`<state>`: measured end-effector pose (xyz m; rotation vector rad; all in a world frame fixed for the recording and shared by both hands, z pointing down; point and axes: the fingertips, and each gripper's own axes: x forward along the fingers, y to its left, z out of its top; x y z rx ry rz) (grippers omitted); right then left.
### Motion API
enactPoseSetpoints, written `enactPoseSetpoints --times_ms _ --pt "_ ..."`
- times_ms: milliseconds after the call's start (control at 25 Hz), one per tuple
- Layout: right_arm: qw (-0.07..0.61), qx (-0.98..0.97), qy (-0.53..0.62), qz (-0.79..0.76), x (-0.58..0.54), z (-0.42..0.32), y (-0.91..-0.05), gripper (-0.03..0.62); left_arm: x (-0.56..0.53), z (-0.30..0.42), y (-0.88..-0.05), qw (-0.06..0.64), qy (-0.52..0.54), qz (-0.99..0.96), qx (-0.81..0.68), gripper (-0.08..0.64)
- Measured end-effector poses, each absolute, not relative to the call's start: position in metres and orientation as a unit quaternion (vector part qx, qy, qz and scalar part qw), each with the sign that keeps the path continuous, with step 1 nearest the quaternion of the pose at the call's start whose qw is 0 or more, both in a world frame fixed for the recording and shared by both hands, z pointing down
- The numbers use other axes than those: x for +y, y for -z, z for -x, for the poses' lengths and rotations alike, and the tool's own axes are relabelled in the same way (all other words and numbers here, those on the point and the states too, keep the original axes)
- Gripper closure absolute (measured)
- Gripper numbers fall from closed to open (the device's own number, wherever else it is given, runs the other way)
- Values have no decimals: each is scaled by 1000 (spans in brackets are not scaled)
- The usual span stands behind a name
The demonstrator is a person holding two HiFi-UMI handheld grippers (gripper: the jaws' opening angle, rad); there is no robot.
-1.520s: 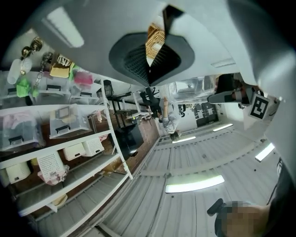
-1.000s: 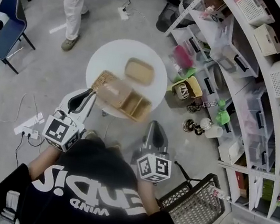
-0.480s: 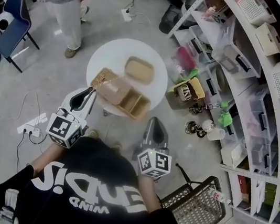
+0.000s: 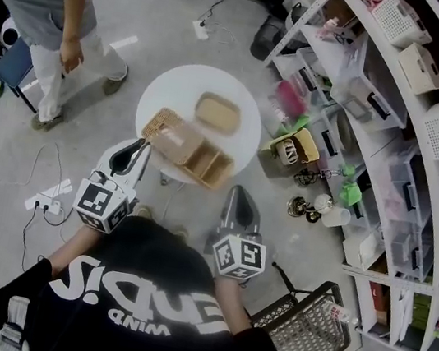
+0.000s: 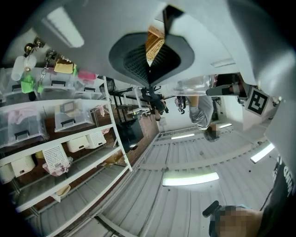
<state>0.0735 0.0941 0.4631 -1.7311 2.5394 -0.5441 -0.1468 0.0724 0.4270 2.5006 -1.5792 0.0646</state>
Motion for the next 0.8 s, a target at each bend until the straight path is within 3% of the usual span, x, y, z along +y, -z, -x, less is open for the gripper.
enactPoseSetpoints --times_ms 800 --pt "12 825 175 537 114 -84 -462 594 96 128 -426 94 -18 -842 -531 513"
